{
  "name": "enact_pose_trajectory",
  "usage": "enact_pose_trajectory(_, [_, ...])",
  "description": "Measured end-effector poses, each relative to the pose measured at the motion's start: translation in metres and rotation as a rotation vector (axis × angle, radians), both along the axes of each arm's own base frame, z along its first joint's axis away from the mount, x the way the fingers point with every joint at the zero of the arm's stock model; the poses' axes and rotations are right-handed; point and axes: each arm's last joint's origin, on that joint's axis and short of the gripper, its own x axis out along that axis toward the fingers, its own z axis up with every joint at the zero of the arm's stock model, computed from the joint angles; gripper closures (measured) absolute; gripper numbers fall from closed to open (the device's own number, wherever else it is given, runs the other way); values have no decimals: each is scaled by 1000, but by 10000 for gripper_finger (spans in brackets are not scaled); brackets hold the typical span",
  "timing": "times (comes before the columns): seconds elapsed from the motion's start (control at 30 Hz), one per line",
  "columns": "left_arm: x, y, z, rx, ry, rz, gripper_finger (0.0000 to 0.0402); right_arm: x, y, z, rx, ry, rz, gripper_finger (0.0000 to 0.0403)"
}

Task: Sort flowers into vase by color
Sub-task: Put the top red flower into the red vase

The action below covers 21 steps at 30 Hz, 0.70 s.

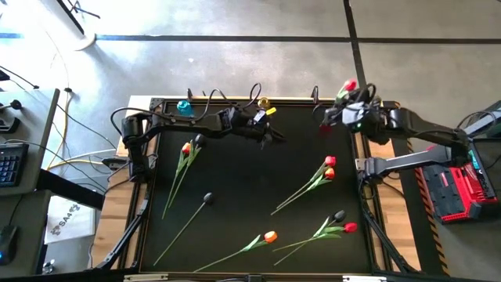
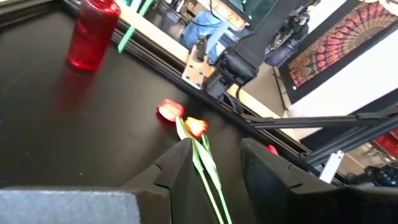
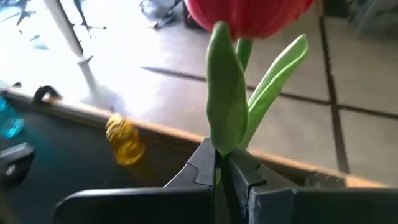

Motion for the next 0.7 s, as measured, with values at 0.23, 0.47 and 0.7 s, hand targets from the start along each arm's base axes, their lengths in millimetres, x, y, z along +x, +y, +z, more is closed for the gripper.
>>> enact_pose_trajectory(0.23, [0, 1, 0, 6, 1, 19, 277, -10, -14, 23, -63, 37, -53, 403])
enact_pose_trajectory(0.47, [0, 2, 0, 23, 4, 56, 277, -18, -27, 30, -55, 69, -79, 403])
enact_pose_trajectory(0.7, [0, 3, 0, 55, 7, 80, 277, -19, -38, 27, -29, 121, -109, 403])
